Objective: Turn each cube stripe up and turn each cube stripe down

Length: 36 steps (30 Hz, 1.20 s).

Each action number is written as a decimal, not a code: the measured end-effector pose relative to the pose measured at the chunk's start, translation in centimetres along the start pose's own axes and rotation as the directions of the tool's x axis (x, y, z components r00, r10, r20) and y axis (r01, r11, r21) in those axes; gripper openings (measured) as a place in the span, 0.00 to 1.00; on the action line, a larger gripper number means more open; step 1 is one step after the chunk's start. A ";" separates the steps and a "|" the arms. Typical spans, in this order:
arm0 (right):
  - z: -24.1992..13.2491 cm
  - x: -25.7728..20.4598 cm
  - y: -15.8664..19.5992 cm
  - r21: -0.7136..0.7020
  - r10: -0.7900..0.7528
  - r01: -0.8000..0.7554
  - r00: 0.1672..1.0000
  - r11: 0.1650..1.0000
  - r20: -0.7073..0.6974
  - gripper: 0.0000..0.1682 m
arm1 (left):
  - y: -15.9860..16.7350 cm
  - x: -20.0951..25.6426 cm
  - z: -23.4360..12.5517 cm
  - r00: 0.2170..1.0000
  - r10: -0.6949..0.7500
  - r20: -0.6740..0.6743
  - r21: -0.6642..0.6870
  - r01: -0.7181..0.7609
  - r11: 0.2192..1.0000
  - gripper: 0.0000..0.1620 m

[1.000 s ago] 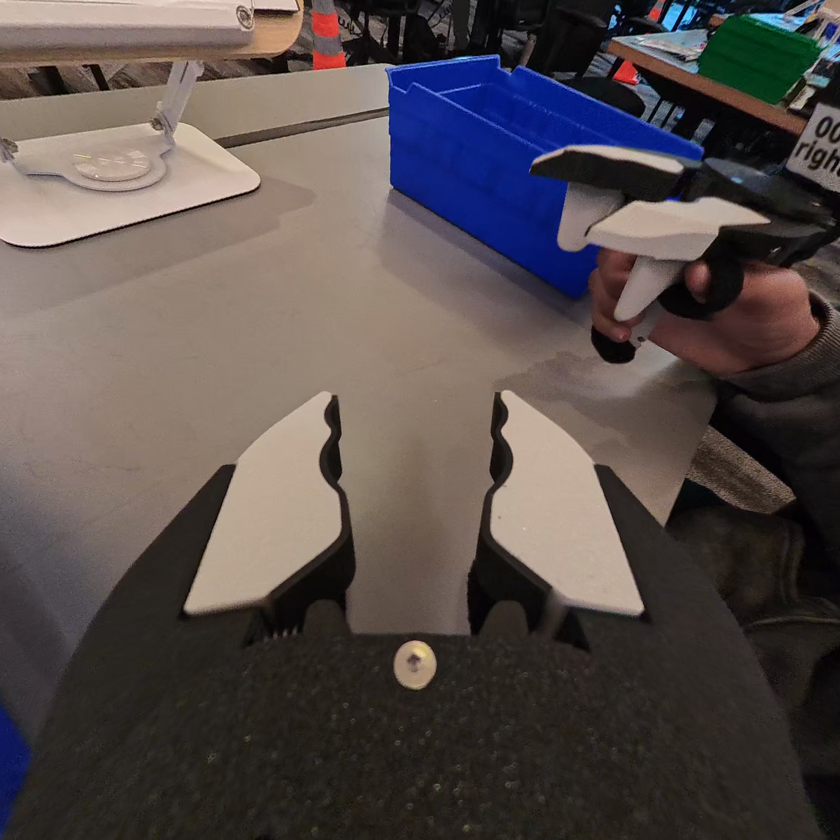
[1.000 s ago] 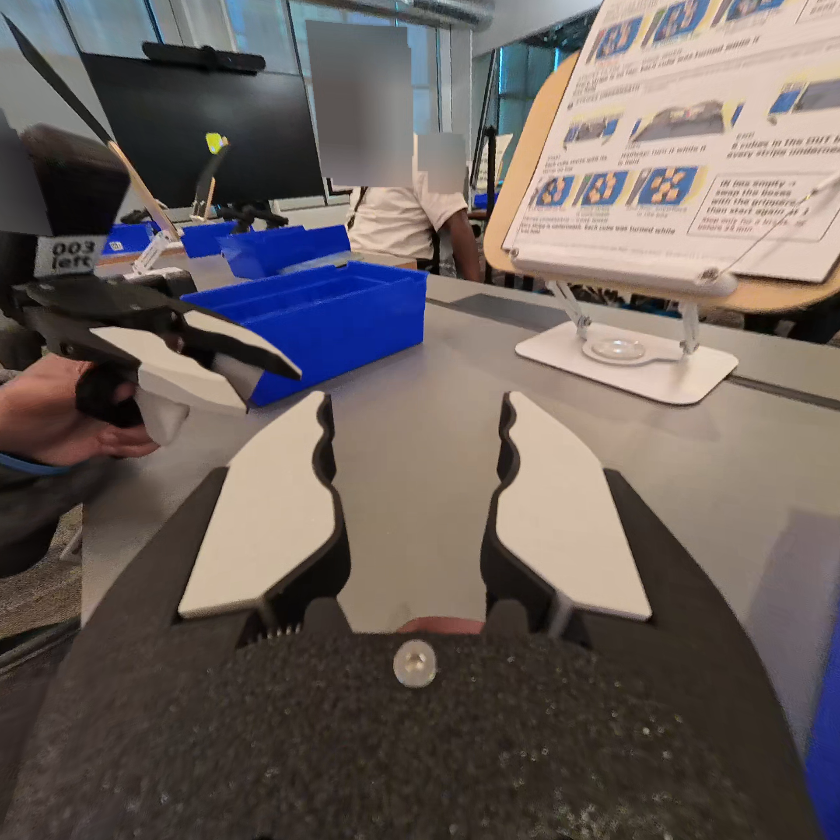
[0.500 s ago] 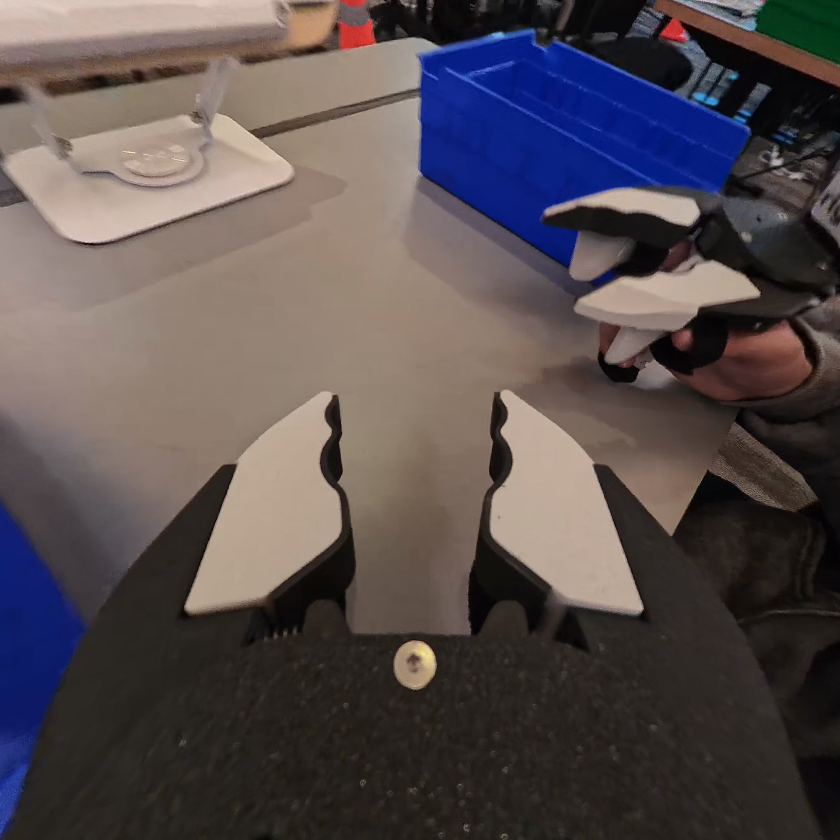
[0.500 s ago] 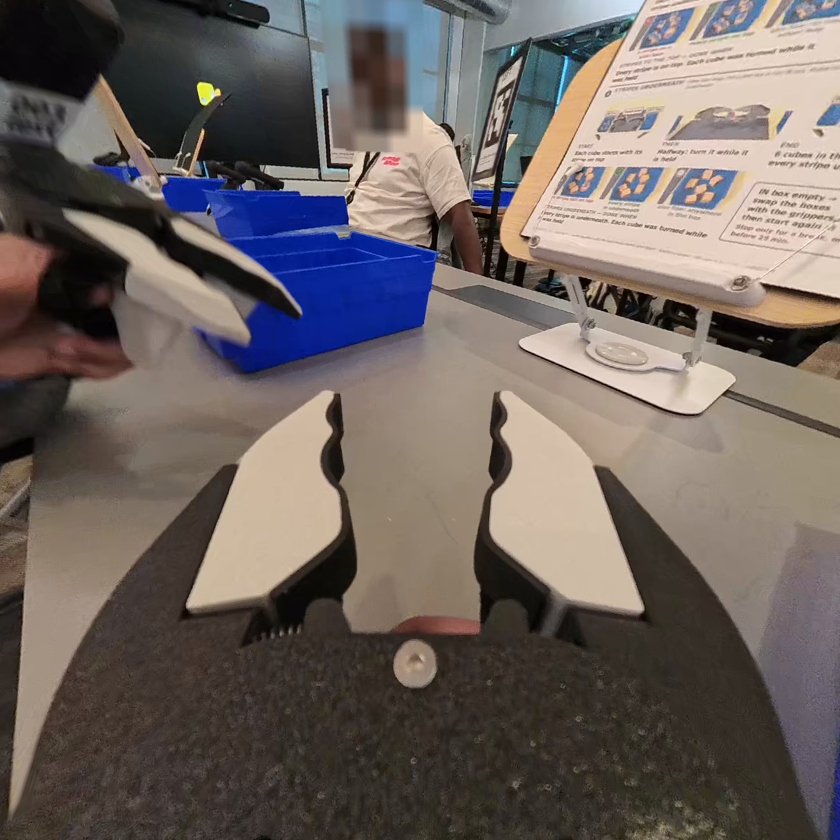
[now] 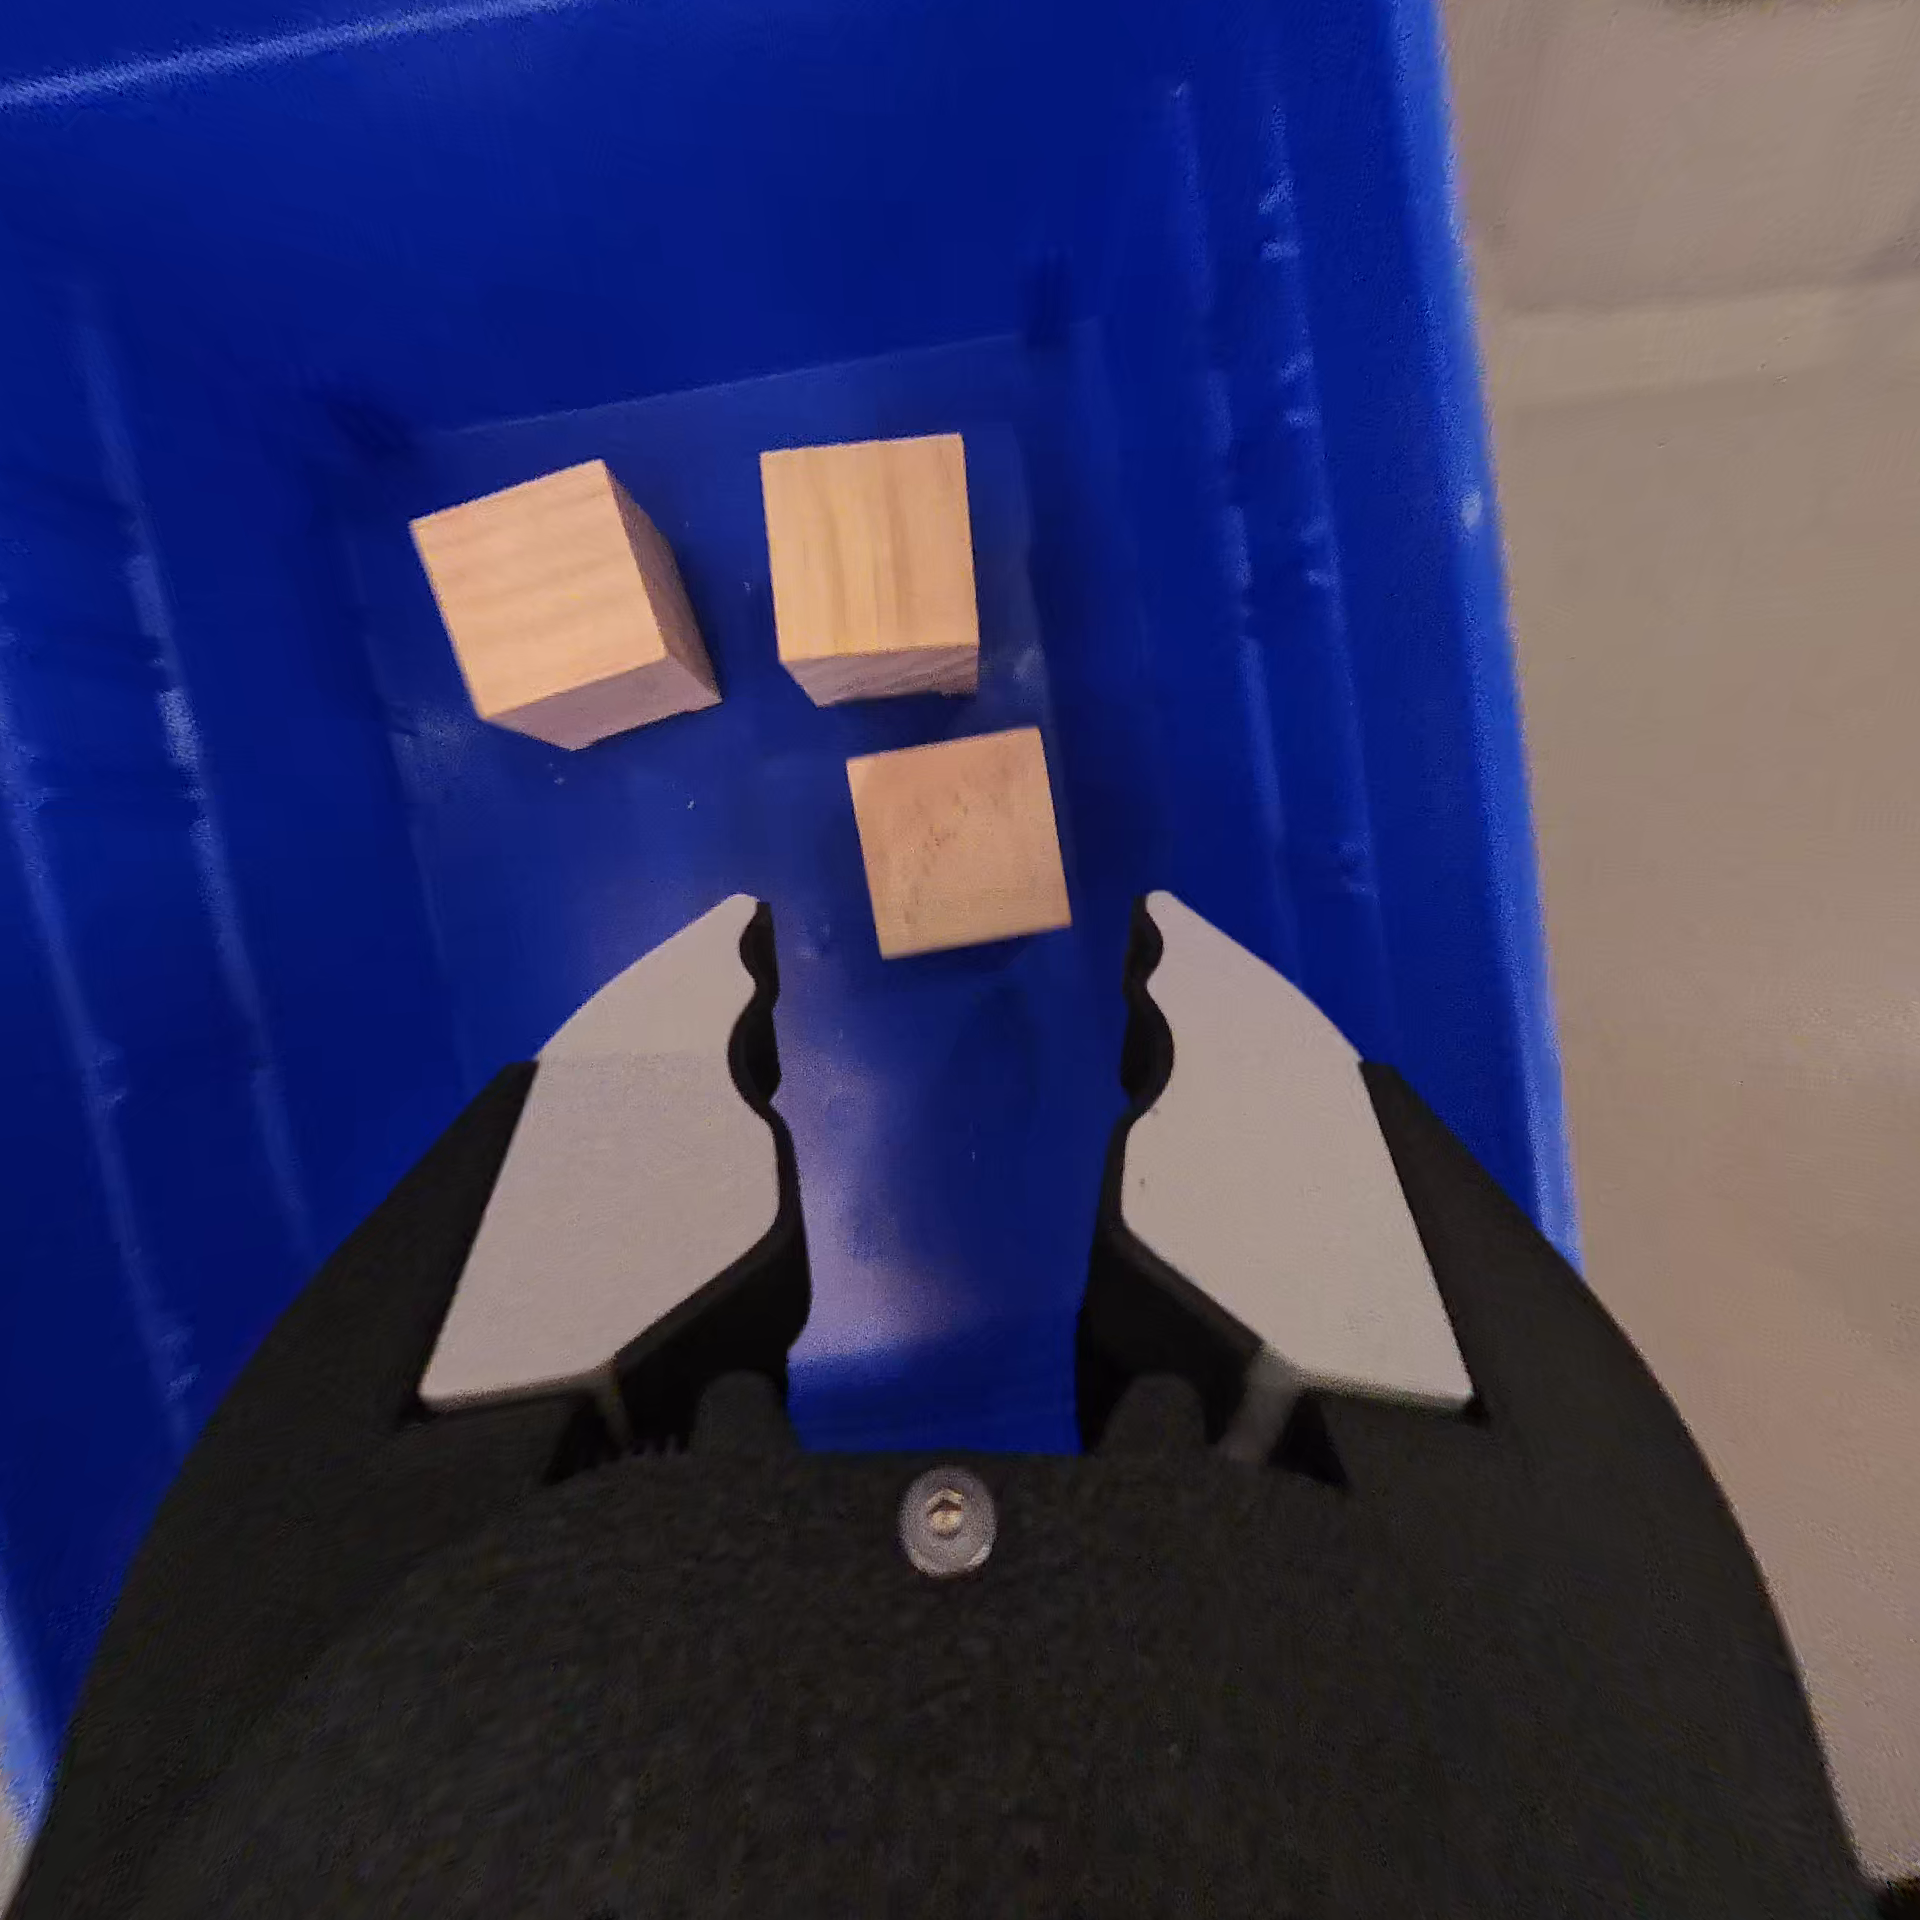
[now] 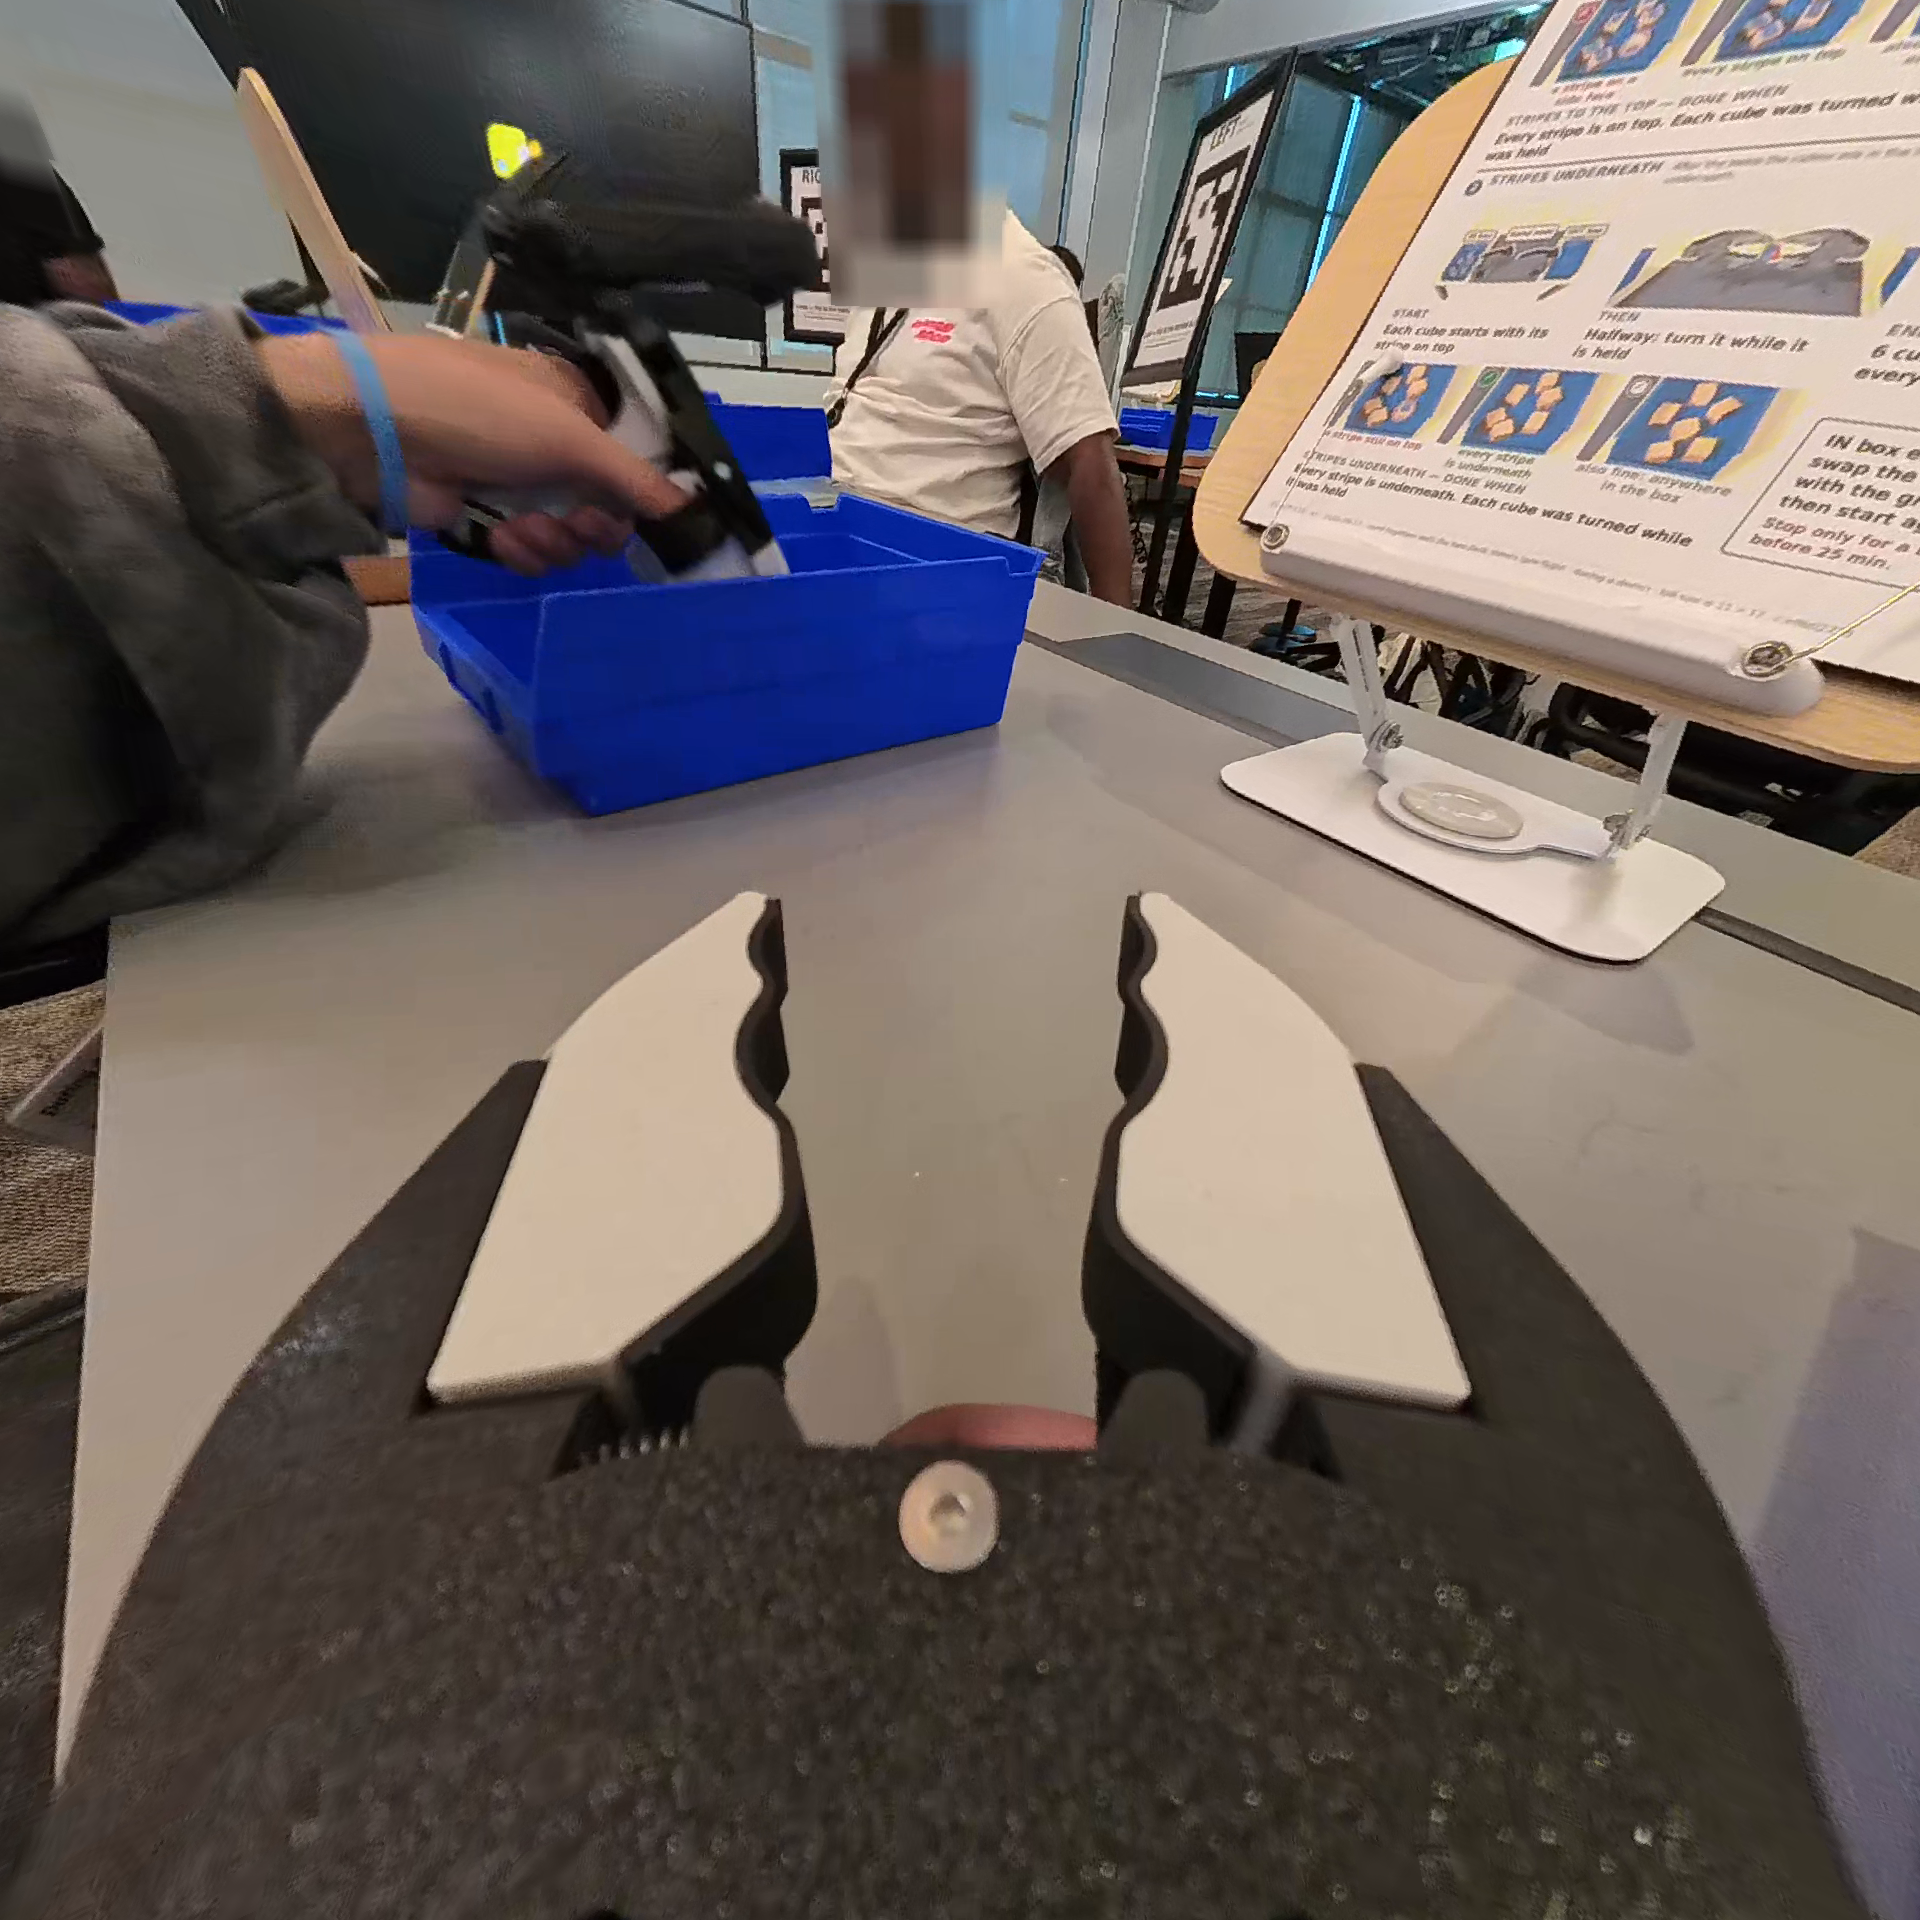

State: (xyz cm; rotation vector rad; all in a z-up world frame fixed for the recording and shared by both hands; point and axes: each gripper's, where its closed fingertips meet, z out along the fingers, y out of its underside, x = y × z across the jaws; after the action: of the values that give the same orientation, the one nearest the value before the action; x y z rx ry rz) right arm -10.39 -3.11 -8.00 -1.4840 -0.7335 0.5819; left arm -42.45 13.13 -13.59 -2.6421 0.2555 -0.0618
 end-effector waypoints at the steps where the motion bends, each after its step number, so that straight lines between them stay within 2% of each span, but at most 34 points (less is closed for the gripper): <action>1: 0.0 0.0 0.0 -0.003 0.000 0.000 1.000 1.000 0.002 0.37 | -0.2 -0.1 1.1 1.000 -0.013 0.001 -0.019 0.013 1.000 0.39; 4: -0.1 -0.1 0.1 -0.009 0.000 0.000 1.000 1.000 0.005 0.36 | 0.3 -0.4 3.7 0.999 -0.039 -0.003 -0.101 0.039 0.994 0.38; 6: -0.1 -0.1 0.2 -0.014 -0.002 0.003 1.000 1.000 0.006 0.36 | 0.8 0.3 3.9 0.995 -0.070 -0.067 -0.132 0.060 0.989 0.33; 8: -0.2 0.0 0.2 -0.016 -0.005 0.005 1.000 1.000 0.006 0.36 | 1.4 0.1 3.3 0.998 -0.036 -0.058 -0.153 0.027 0.988 0.27; 14: -0.2 0.2 0.4 -0.022 -0.006 0.006 1.000 1.000 0.001 0.35 | 0.5 -0.4 -2.3 0.991 -0.069 -0.113 0.029 0.073 0.997 0.27; 17: -0.3 0.6 0.2 -0.019 -0.021 0.020 1.000 1.000 -0.012 0.35 | 0.0 1.0 -5.0 0.975 -0.065 -0.211 0.130 0.094 0.987 0.27; 19: -0.3 0.7 0.1 -0.013 -0.015 0.015 1.000 1.000 -0.014 0.35 | -0.8 3.2 -6.8 0.936 -0.073 -0.343 0.188 0.145 0.971 0.27; 21: -0.3 0.9 0.1 -0.013 0.009 -0.009 1.000 1.000 -0.004 0.35 | -1.8 6.6 -8.9 0.858 -0.054 -0.510 0.234 0.200 0.951 0.27; 23: -0.3 1.0 -0.1 0.001 0.032 -0.032 0.999 0.999 0.007 0.35 | -2.5 10.6 -11.1 0.741 -0.007 -0.671 0.254 0.239 0.937 0.27; 25: -0.5 1.0 -0.5 0.028 0.054 -0.055 0.998 0.998 0.023 0.35 | -2.8 14.8 -13.5 0.580 0.029 -0.814 0.236 0.284 0.930 0.27; 27: -0.7 0.9 -0.8 0.050 0.061 -0.063 0.997 0.997 0.049 0.35 | -2.6 18.8 -15.9 0.382 0.042 -0.923 0.175 0.320 0.931 0.27; 30: -0.9 0.4 -1.1 0.085 0.071 -0.079 0.993 0.993 0.098 0.36 | -1.4 24.1 -18.2 0.123 0.003 -0.992 0.041 0.311 0.949 0.27; 32: -1.0 -0.1 -1.6 0.110 0.104 -0.121 0.983 0.987 0.148 0.36 | -0.5 26.8 -18.8 -0.006 -0.058 -0.998 -0.057 0.297 0.953 0.27; 34: -1.1 -0.7 -1.9 0.107 0.182 -0.209 0.960 0.972 0.213 0.36 | 0.3 28.8 -18.7 -0.093 -0.123 -0.988 -0.144 0.272 0.951 0.27; 36: -1.0 -0.8 -2.1 0.089 0.265 -0.294 0.933 0.952 0.243 0.36 | 1.1 30.1 -17.9 -0.107 -0.151 -0.983 -0.173 0.241 0.955 0.27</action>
State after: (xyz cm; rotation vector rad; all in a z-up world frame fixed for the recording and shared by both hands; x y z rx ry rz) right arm -10.35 -4.43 -5.94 -1.4294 -0.6515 1.0131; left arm -14.64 -1.87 1.67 -1.8545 0.2793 -2.2151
